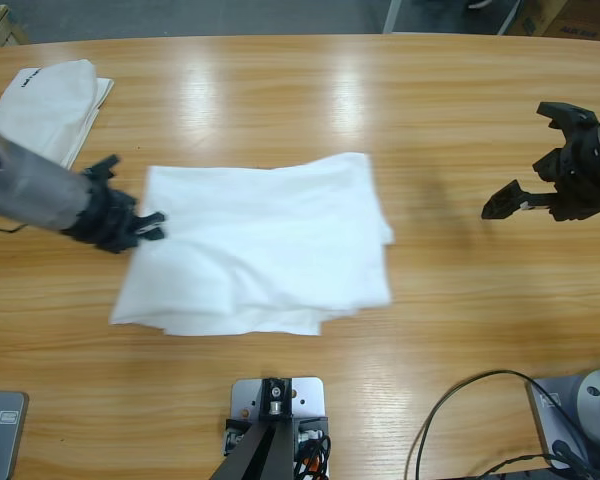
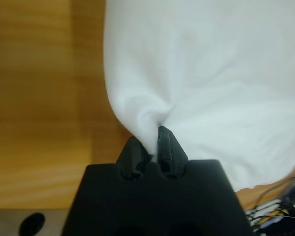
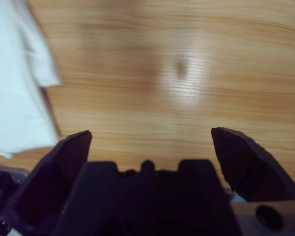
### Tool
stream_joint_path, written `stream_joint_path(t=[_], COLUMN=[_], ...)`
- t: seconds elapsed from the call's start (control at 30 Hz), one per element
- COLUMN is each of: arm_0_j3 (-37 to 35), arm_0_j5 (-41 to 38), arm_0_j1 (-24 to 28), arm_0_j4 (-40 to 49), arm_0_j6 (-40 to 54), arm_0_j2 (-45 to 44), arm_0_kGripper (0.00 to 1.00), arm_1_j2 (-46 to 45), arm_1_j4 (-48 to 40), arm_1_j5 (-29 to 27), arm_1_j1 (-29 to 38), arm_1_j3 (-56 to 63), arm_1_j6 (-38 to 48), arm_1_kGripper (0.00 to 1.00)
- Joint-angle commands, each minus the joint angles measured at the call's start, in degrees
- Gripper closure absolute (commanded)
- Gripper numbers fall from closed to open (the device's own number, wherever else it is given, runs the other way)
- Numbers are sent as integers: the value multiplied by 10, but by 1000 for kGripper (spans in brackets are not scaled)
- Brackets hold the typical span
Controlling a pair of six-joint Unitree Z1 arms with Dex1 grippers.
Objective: Fold clothes
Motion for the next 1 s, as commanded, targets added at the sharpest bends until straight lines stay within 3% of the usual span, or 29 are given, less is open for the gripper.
stream_joint_path(t=[0.03, 0.47, 0.7, 1.0], arm_0_j3=[-142, -559, -644, -775], arm_0_j5=[105, 97, 89, 78], arm_0_j1=[-28, -219, -260, -265], arm_0_j4=[248, 406, 432, 468], arm_0_j6=[17, -1, 4, 12], arm_0_j2=[-24, 181, 241, 309], arm_0_kGripper=[1000, 1000, 1000, 1000], arm_1_j2=[43, 78, 79, 76], arm_1_j4=[-15, -33, -38, -40], arm_1_j5=[20, 49, 51, 65], arm_1_j1=[14, 23, 23, 24], arm_1_j3=[22, 46, 49, 58], arm_1_j6=[-1, -2, -2, -4], arm_1_kGripper=[0, 0, 0, 0])
